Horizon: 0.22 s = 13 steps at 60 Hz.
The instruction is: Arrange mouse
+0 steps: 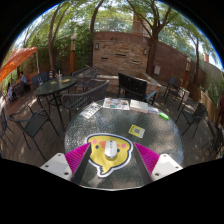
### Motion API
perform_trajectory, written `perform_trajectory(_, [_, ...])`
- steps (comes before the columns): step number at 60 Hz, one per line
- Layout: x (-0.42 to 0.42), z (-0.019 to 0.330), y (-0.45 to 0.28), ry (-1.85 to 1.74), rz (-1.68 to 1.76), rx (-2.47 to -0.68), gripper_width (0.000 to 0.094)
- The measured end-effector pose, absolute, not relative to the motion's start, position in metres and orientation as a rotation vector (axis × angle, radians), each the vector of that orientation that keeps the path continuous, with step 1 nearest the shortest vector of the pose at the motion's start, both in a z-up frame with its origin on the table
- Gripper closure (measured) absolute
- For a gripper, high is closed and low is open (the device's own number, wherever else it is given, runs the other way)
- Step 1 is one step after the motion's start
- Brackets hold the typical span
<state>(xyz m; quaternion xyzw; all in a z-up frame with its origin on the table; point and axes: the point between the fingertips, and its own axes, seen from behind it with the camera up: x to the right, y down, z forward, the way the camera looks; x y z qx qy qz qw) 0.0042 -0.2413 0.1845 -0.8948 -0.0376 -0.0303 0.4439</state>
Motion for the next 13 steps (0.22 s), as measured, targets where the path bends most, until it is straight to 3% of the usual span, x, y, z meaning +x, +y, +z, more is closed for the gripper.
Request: perform_trajectory(13, [0.007,0.185,-0.254,-0.088,-0.075,-2.232,0.0078])
